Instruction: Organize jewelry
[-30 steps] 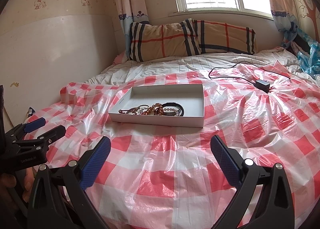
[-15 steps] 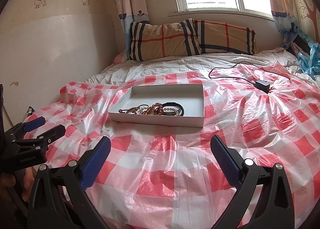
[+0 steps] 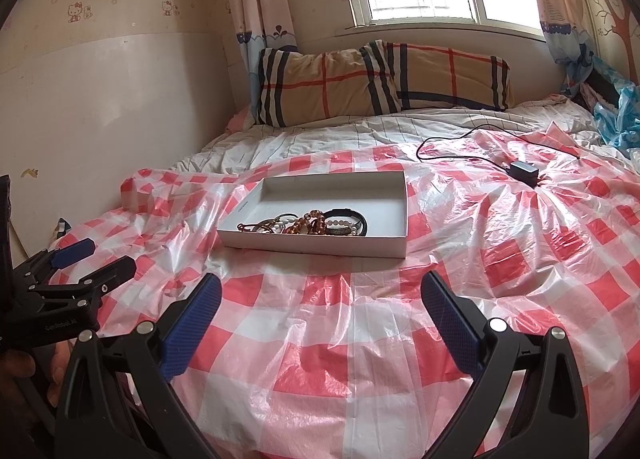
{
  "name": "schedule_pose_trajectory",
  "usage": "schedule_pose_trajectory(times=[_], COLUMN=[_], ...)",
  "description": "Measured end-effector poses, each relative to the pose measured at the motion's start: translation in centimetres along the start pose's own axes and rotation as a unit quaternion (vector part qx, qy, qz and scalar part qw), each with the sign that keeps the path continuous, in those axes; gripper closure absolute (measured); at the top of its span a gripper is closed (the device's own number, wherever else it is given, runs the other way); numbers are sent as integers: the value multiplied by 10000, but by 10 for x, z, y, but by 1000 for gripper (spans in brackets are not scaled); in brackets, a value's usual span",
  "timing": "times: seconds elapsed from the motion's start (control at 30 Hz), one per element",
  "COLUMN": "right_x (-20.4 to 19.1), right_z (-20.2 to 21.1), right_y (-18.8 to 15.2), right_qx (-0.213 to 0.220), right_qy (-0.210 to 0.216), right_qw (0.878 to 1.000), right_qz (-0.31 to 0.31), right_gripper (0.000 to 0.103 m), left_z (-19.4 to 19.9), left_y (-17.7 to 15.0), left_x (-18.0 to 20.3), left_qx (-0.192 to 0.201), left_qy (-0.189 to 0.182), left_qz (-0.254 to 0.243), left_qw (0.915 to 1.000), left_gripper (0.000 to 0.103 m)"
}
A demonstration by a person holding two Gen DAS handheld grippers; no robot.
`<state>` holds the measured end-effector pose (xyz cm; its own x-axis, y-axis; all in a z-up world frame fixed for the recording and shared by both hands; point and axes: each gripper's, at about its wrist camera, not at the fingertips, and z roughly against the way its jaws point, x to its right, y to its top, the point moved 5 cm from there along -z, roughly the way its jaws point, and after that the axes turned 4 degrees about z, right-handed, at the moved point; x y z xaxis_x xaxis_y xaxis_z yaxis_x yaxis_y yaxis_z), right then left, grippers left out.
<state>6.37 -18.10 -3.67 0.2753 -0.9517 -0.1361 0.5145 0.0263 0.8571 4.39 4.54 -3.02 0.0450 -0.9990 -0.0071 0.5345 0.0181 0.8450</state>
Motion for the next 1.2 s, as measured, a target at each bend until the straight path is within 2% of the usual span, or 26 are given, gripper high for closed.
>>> schedule_pose_trajectory(times=[1.2], right_x=[2], right_z=[0], right_y=[1], right_qx=[25], right_qy=[0], right_qw=[10000], right_qz=[-19], right_gripper=[7], left_z=[-2], left_y=[-2], left_x=[4], left_qx=[-7], left_qy=[36], left_qz=[-66], left_qw=[10000], left_gripper=[8])
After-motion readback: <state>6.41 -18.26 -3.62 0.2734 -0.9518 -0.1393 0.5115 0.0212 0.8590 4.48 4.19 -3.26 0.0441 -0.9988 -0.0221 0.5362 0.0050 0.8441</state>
